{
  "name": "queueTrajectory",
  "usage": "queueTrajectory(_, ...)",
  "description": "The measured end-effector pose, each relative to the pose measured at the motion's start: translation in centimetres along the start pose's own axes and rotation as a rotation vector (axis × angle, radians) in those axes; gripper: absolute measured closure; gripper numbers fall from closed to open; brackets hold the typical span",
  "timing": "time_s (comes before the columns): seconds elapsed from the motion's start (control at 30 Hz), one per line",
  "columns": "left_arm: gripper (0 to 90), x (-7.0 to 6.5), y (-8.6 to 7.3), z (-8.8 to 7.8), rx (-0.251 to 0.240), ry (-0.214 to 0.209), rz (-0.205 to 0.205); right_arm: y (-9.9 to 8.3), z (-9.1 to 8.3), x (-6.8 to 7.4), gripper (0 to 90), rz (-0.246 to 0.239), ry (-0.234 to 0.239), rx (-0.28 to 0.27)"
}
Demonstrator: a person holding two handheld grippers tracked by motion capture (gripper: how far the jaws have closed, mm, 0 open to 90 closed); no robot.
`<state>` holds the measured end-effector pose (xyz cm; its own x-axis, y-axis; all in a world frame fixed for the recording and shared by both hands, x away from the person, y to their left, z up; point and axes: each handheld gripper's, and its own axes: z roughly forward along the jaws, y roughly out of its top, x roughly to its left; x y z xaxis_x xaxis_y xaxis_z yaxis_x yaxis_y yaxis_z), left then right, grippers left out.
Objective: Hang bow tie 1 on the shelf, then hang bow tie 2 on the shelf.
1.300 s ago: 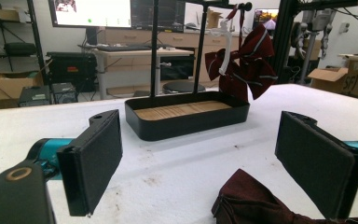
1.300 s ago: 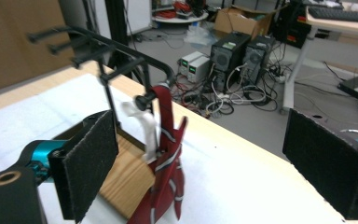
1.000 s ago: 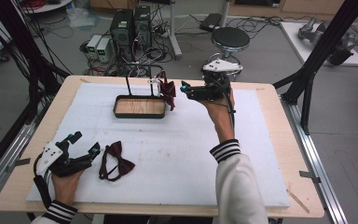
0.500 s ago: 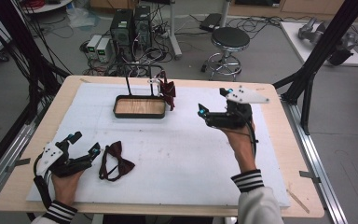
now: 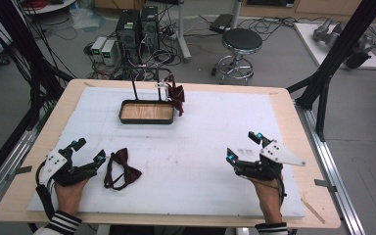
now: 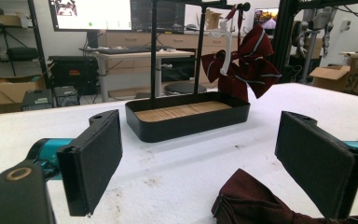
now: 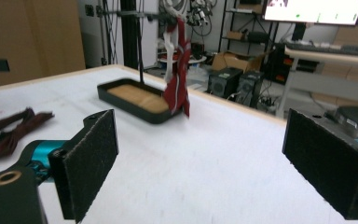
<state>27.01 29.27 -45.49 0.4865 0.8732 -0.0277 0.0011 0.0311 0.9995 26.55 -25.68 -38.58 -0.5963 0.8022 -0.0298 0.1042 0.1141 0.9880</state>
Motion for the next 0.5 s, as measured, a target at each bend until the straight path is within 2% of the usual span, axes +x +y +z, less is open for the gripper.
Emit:
queueTrajectory(0.1,15.2,0.0,0.0,0.0,0.002,0.001,0.002,-1.7,-0.7,0.0,9.6,0.0,-0.01,0.003)
queueTrajectory(0.23,15.2,0.0,0.0,0.0,0.002,0.002,0.001,-3.5,-1.5,0.1,9.6,0.026,-0.021,-0.025)
queueTrajectory(0.33,15.1,0.1,0.0,0.1,0.007,0.004,-0.012,-4.1,-1.6,0.1,9.6,0.033,-0.026,-0.032)
queueTrajectory(0.43,15.1,0.1,0.0,0.0,0.006,0.004,-0.01,-4.2,-1.4,0.2,9.6,0.021,-0.024,-0.017)
queueTrajectory(0.5,15.0,0.0,0.0,0.0,0.001,0.007,-0.009,-4.4,-1.3,0.1,9.6,0.036,-0.02,-0.028)
